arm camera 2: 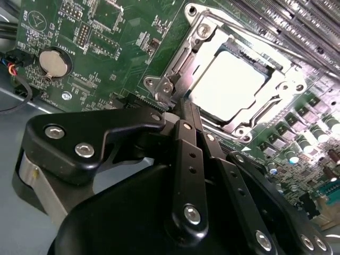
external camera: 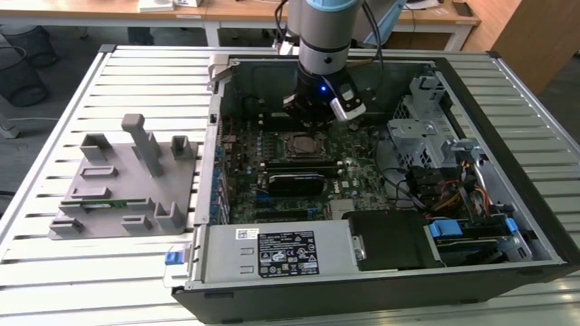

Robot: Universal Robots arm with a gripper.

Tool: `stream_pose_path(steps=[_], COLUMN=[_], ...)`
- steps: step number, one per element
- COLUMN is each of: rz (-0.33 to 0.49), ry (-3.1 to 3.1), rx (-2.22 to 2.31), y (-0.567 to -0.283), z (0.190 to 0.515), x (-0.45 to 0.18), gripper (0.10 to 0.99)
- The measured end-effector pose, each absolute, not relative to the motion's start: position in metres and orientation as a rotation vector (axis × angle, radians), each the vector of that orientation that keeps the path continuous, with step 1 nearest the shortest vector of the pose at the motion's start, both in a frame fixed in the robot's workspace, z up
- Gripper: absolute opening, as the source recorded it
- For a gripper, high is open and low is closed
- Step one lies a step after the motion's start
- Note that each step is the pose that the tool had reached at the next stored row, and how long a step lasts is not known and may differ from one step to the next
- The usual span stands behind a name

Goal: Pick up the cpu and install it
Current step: 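Install the second cpu locking lever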

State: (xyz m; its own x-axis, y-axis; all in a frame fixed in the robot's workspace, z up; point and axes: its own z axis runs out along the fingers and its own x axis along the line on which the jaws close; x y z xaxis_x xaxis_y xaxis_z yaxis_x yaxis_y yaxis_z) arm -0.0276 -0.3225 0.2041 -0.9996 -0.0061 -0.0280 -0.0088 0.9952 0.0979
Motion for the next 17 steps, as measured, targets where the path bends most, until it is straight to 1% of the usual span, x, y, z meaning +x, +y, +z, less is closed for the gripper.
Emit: stream_pose_path(steps=[9,17], rz=[0.152,0.153], ry=[3.110,3.110], rx=[-0.011,-0.011], y=[-0.330,-0.330], z=[0.205,0.234], x=[-0.028,-0.027], gripper=[0.106,0.106])
